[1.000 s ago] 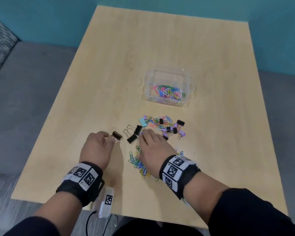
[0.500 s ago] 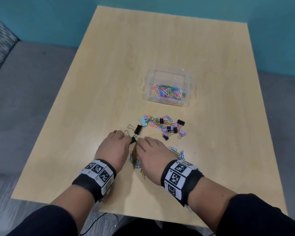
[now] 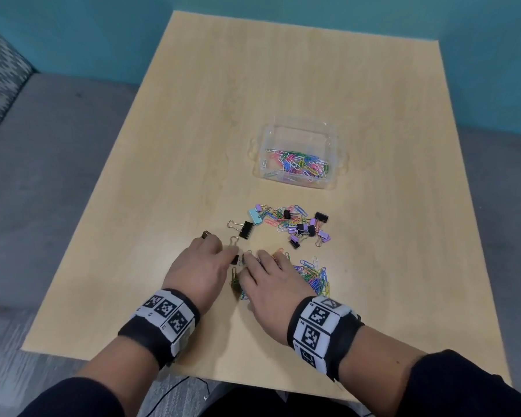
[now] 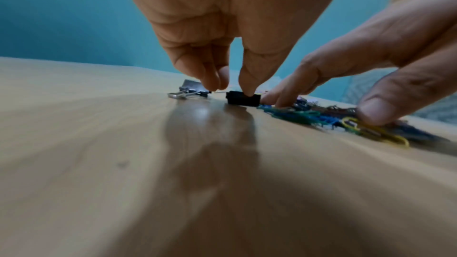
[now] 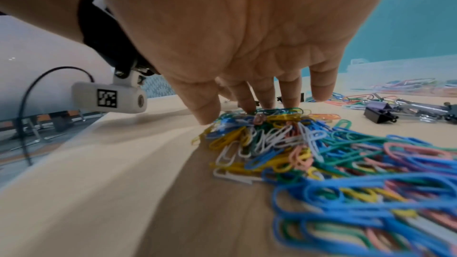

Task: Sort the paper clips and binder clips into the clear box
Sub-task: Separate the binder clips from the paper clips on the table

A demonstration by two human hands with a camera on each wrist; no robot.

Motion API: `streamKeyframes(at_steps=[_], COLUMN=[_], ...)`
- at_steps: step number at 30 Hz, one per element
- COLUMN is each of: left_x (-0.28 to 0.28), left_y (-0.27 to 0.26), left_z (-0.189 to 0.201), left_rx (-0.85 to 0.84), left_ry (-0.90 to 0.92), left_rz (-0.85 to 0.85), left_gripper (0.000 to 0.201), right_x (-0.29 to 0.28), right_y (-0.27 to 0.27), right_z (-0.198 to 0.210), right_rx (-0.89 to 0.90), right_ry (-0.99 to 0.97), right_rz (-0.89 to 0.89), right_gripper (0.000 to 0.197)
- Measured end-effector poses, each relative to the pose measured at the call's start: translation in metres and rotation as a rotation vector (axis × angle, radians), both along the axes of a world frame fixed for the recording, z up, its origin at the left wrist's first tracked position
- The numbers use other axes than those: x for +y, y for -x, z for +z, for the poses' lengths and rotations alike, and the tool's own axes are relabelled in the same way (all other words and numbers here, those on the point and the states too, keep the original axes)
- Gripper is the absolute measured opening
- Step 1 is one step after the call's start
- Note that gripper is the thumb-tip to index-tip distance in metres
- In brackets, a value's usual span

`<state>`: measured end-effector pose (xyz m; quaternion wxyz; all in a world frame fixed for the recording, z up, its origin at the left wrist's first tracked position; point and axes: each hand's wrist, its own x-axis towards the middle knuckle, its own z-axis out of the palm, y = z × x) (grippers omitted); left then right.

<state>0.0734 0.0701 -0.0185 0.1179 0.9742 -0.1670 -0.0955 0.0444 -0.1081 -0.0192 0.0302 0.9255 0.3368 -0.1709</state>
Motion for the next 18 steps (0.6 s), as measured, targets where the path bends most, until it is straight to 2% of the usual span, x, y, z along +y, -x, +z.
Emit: streamKeyframes(at_steps=[3,7,10,12,15,18], left_x=[0.000,0.001,-0.009,-0.018,-0.028,-0.037], left_y=[-0.003,-0.009,-0.005,0.001,0.007,0.007], left_z=[-0.002,0.001,0.010,0.012,0.007,-0.002], left_rx=[-0.008,-0.041,-0.080,-0.067,-0.019,0.034], left_ry=[-0.069,-0.055,0.024,0.117,0.226,0.185], left_rz=[-0.075,0.058,0.130,0.144,0.115,-0.035], left_gripper=[0.032,0.020,0.018,0.021,0.032,0.044], right_x=[-0.009,-0.020,-0.027,-0.032,-0.046,-0.072], right_y=[0.013,0.023,0.020,0.019,0.024,0.028], right_z=[0.000,-0.001,0.001,0.001,-0.001,-0.005], right_rx=[0.030,0.078,0.063,0.083,0.114,0.143], right_ry=[0.028,-0.042,-0.146,-0.165,-0.186,-0.174], right_rz=[0.005,0.045,-0.077,-0.149,-0.140,-0.245], right_gripper=[0.068,0.074,0.070,0.069,0.057,0.057])
